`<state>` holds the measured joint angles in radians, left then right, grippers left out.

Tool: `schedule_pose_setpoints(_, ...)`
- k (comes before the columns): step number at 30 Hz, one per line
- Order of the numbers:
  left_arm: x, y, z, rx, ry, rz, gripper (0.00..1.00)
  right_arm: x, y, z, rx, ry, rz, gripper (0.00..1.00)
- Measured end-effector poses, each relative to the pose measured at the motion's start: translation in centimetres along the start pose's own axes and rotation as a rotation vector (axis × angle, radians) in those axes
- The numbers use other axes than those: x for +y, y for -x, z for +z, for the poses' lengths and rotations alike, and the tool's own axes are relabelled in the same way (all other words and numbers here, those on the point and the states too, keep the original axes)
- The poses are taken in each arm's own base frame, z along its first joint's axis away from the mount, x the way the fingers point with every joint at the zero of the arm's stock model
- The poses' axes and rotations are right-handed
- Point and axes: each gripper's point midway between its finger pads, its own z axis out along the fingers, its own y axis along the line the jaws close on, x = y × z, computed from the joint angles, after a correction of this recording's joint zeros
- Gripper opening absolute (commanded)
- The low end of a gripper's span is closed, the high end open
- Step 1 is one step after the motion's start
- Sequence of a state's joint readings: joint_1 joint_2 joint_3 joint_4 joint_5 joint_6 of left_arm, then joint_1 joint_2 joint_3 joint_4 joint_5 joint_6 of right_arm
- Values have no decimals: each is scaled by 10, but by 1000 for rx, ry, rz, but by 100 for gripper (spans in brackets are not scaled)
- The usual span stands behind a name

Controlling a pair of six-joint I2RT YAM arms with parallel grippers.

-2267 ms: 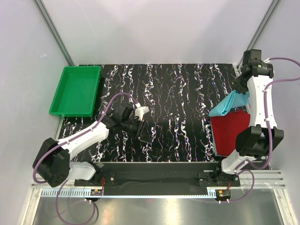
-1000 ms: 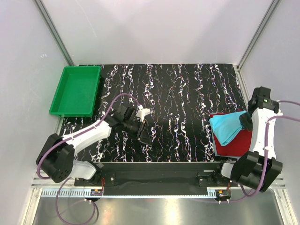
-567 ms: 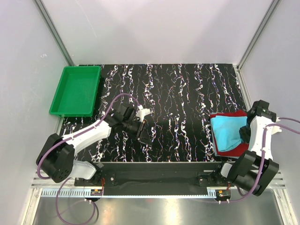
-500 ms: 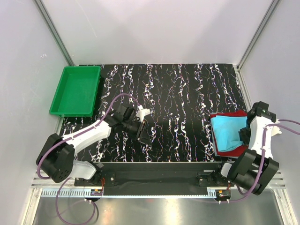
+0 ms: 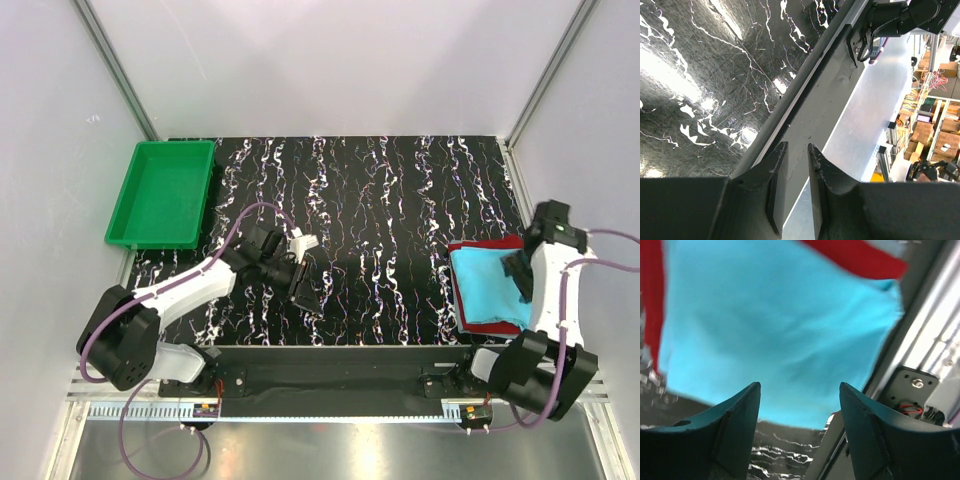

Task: Fold and stack the t-shirts
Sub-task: Neatly place the folded tshirt to the corner, then reset both grippers

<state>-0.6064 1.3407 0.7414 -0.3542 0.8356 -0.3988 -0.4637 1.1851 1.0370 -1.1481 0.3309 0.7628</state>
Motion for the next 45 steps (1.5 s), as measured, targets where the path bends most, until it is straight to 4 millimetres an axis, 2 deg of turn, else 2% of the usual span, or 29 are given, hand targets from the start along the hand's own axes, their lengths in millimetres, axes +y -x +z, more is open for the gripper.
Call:
schedule_pose_setpoints(5, -1, 2, 0, -5, -5, 1, 28, 44, -39, -20, 17, 131, -205, 68)
schedule_pose_setpoints(6, -3, 3, 0, -11, -15, -4, 30, 46, -43, -20, 25, 135, -219, 61)
schedule_pose_setpoints(8, -9, 10, 2, -34, -43, -2, 38, 46, -46, -14, 38, 111, -222, 57)
schedule_pose_setpoints(9, -13, 14, 3, -48, -61, -2, 41, 46, -46, -12, 39, 96, -217, 51)
schedule_pose_setpoints(10, -17, 18, 6, -61, -74, -5, 51, 45, -45, -9, 36, 81, -211, 48)
schedule_pose_setpoints(13, -32, 29, 19, -84, -129, -3, 54, 42, -40, -4, 25, 49, -188, 47)
schedule_pose_setpoints(16, -50, 43, 49, -84, -201, -24, 54, 36, -31, 4, 19, 9, -147, 48)
schedule_pose_setpoints(18, -63, 43, 74, -48, -237, -43, 52, 28, -21, 10, 25, -20, -89, 46)
schedule_pose_setpoints(22, -93, 62, 135, -21, -305, -47, 51, -1, 1, 29, 22, -88, 70, 37)
schedule_pose_setpoints(28, -146, 79, 195, -33, -377, 0, 54, -17, 6, 40, 20, -124, 113, 31)
schedule_pose_setpoints(29, -154, 82, 203, -40, -385, 9, 54, -21, 9, 43, 20, -133, 129, 28)
schedule_pose_setpoints(30, -161, 85, 211, -50, -388, 17, 54, -23, 12, 47, 21, -139, 144, 19)
schedule_pose_setpoints(32, -170, 91, 225, -74, -386, 25, 53, -28, 15, 53, 24, -151, 160, 8)
schedule_pose_setpoints(34, -173, 94, 237, -94, -374, 22, 50, -30, 16, 57, 24, -158, 168, 0)
schedule_pose_setpoints(38, -162, 98, 262, -126, -310, -32, 44, -28, 17, 60, 18, -149, 175, 0)
schedule_pose_setpoints(42, -137, 96, 282, -132, -197, -93, 46, -29, 12, 67, 21, -152, 181, 0)
schedule_pose_setpoints(45, -128, 98, 291, -134, -151, -124, 51, -31, 6, 71, 31, -161, 180, 0)
